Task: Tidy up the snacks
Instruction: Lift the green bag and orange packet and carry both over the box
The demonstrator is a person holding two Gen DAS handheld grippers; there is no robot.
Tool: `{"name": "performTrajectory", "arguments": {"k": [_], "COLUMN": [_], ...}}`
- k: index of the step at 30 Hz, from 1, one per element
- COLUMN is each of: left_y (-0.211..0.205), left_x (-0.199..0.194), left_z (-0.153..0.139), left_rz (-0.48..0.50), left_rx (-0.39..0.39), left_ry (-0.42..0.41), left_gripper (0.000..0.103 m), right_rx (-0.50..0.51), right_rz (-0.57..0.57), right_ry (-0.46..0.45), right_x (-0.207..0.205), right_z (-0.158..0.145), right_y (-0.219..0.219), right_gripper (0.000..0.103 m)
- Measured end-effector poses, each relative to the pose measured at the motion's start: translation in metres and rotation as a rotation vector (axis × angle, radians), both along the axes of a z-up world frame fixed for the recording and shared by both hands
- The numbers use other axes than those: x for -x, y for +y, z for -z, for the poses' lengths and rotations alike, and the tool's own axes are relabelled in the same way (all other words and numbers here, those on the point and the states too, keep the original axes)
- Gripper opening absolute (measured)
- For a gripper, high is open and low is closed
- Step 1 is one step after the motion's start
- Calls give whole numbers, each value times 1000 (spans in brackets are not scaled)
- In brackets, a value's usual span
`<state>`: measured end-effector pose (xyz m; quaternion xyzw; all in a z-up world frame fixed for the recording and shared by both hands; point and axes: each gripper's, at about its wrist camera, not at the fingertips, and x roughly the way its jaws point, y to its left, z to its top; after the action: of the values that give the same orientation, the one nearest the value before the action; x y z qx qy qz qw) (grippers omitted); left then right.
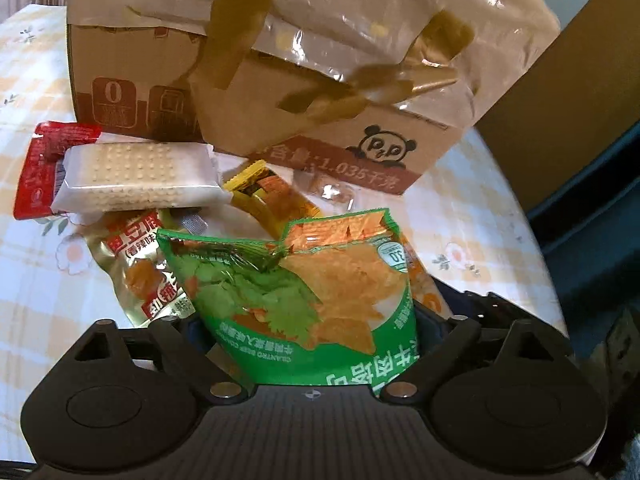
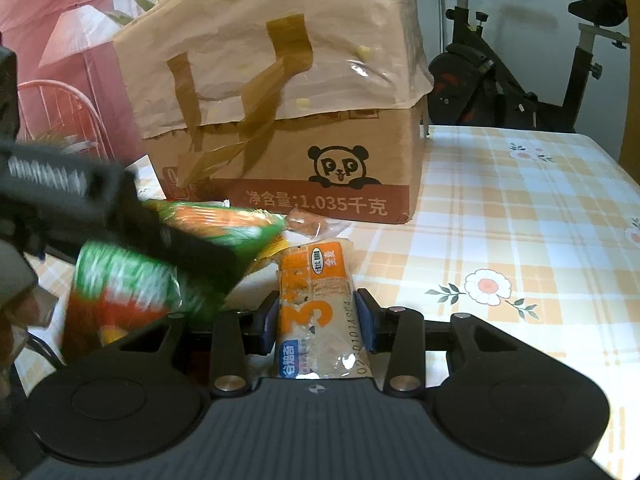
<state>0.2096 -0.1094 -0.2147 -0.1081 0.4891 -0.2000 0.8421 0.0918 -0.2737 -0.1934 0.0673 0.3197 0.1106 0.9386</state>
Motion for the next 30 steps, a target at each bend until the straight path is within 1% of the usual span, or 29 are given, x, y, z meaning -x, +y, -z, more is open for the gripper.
{"name": "performTrajectory", "arguments": {"k": [2, 6, 8, 13, 18, 20, 22, 26, 30], "left_y": [9, 34, 47, 69, 89, 94, 97, 111, 123], "left_x": [2, 6, 10, 18, 26, 28, 28, 33, 36], "left_z": [-2, -8, -14, -37, -57, -64, -71, -93, -117], "left_rz": [-9, -63, -77, -109, -134, -138, -139, -135, -143], "left_rx": [9, 44, 50, 22, 29, 30, 28, 32, 45], "left_ry": [-16, -36, -52, -133, -206, -238, -269, -337, -415], "left_gripper": [90, 89, 89, 89, 89, 89, 89, 89, 89], "right_rx": [-4, -5, -8, -23, -19, -32, -39, -28, -43], "right_rz": [1, 2, 12, 43, 62, 75, 92, 115, 140], "right_ry": [0, 1, 1, 2, -4, -24, -45, -63, -103], "right_x": [0, 0, 0, 1, 3, 6, 10, 16, 24], "right_z": [0, 0, 0, 0, -2, -4, -8, -18, -39], "right_y": [0, -1, -2, -7, -8, -10, -13, -15, -20], "right_gripper": [42, 42, 42, 42, 41, 41, 41, 41, 41]}}
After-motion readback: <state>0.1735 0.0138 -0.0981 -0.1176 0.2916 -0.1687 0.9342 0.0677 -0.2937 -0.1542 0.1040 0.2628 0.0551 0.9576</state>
